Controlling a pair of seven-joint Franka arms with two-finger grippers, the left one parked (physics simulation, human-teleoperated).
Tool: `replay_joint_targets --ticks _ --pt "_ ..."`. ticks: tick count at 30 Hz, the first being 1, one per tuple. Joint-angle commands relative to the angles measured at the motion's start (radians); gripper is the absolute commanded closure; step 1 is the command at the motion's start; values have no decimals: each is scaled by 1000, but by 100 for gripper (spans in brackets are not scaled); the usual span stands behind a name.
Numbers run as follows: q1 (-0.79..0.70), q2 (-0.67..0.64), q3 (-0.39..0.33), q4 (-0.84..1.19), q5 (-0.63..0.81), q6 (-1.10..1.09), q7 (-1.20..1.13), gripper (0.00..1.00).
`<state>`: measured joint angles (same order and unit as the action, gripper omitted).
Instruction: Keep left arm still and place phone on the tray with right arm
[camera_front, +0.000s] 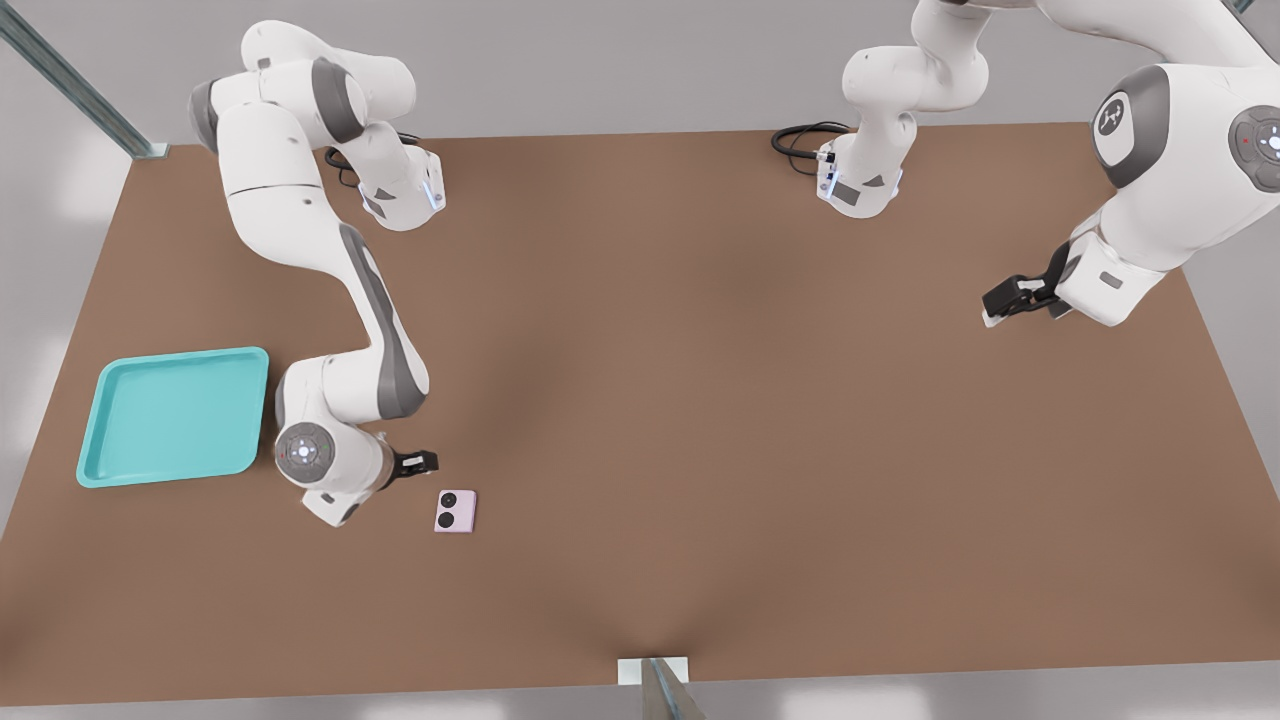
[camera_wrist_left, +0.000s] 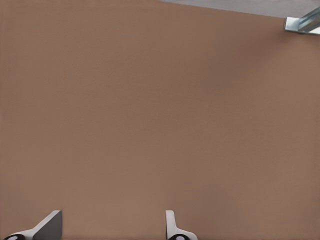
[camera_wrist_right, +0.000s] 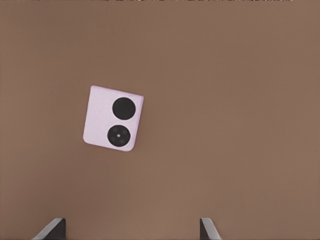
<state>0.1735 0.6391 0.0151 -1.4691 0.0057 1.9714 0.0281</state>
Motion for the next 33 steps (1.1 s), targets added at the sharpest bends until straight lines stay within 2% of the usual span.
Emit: replay_joint_targets --ticks 1,9,33 --pt "17 34 2 0 0 202 305 0" --pt "17 183 16 39 28 362 361 0" --pt "12 240 25 18 27 423 323 0"
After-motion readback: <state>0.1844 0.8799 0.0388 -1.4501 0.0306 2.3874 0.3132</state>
